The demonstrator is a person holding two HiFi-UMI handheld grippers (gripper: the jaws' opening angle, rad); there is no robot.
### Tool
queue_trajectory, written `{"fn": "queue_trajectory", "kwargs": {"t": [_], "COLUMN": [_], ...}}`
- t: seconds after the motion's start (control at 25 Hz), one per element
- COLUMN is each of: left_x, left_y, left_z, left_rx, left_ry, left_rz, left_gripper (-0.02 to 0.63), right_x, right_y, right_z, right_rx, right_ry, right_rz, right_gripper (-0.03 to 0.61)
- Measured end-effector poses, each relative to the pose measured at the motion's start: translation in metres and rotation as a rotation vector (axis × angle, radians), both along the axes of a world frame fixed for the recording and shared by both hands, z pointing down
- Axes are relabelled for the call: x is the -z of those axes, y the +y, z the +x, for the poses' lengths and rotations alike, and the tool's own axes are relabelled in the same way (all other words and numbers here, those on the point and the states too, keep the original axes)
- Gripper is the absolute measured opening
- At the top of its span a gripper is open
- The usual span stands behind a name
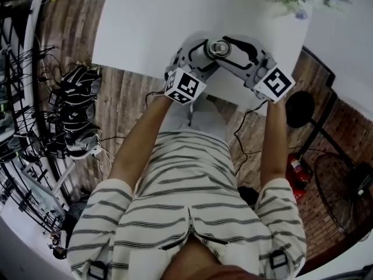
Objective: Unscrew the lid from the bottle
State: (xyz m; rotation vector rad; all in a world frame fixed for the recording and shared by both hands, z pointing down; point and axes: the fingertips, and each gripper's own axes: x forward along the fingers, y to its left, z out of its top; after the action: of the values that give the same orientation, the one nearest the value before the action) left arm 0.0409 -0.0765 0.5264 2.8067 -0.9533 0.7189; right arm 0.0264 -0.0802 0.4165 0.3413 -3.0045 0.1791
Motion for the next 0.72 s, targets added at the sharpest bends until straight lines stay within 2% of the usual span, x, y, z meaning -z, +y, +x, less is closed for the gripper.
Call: {"fn": "queue_trajectory", "kwargs": {"t": [0.2, 0.36, 0.56, 0.72], "left_x": [0.003, 0.012, 0.035, 0.066], "left_y": [0.002, 0.001, 0.005, 0.005], "left_z": [-0.003, -0.006, -0.016, -0.033], "left_rx": [0.012, 0.030, 0.089, 0.164], "left_ry": [0.021, 0.041, 0.093, 0.139], "left_rz": [-0.012, -0.003, 0.009, 0.036], "left_gripper": [0.327, 0.323, 0.285, 0.208], "right_x": [-0.002, 0.009, 0.021, 0.037], "right_y": [-0.006, -0.015, -0.014, -0.009], "right_z": [0.015, 0.030, 0.043, 0.045], "right_rx": [-0.244, -0.449, -0.606, -0.687], "right_ry": [0.015, -0.024, -0.013, -0.005], "right_rz": [-0.051, -0.072, -0.074, -0.054], "right_gripper": [0.241, 0.241, 0.239, 0.239]}}
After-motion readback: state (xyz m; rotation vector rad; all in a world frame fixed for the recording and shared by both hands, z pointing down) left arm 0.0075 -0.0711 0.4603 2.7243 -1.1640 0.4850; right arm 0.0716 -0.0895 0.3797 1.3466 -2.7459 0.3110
